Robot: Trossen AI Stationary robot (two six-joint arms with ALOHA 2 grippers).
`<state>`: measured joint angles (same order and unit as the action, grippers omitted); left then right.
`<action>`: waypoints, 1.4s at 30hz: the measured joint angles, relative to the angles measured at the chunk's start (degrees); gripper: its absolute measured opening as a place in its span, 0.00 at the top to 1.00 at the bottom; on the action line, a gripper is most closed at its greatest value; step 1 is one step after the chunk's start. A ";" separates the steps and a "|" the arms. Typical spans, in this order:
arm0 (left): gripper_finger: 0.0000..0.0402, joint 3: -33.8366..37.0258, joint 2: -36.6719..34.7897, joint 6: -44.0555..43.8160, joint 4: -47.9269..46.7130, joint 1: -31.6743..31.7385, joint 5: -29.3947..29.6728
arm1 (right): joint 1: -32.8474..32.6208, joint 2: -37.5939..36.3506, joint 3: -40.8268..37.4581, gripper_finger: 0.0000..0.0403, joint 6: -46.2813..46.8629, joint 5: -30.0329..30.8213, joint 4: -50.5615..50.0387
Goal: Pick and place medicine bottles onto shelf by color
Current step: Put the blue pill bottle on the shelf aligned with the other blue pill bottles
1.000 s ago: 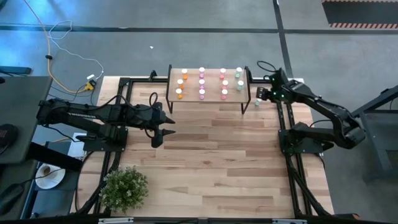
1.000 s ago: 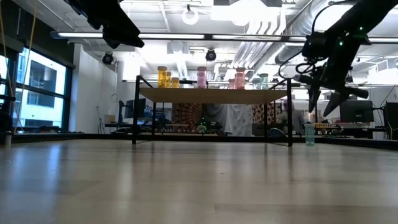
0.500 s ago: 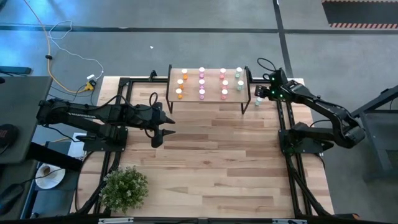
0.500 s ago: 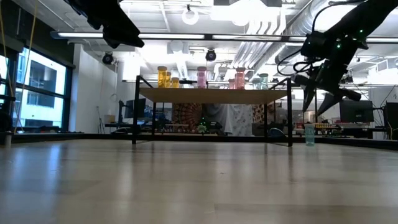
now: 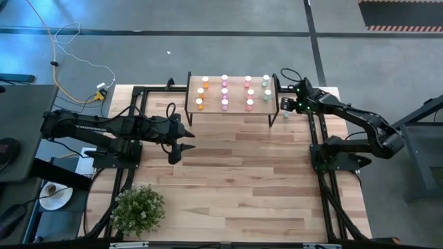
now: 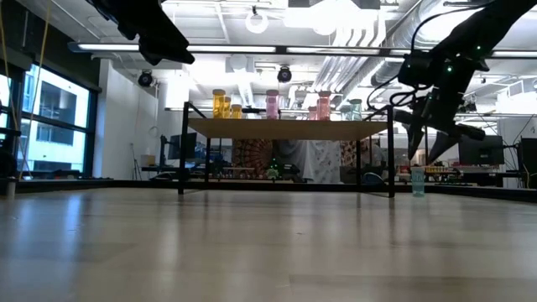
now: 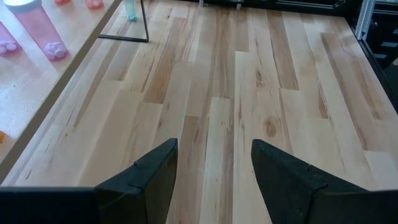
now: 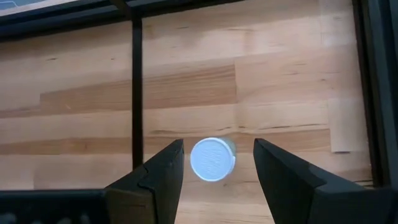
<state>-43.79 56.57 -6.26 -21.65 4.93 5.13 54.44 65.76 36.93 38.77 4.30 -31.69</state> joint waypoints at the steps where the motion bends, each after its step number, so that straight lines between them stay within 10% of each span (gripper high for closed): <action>1: 0.51 0.00 0.00 0.02 0.00 0.00 0.00 | -0.18 0.00 0.00 0.54 0.06 0.08 0.16; 42: 0.51 0.00 0.00 -0.09 -0.04 -0.04 -0.04 | -1.62 6.75 0.00 0.67 -0.33 2.82 0.66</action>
<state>-43.79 56.56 -6.35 -21.69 4.89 5.08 52.82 72.51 36.93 38.44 7.12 -31.03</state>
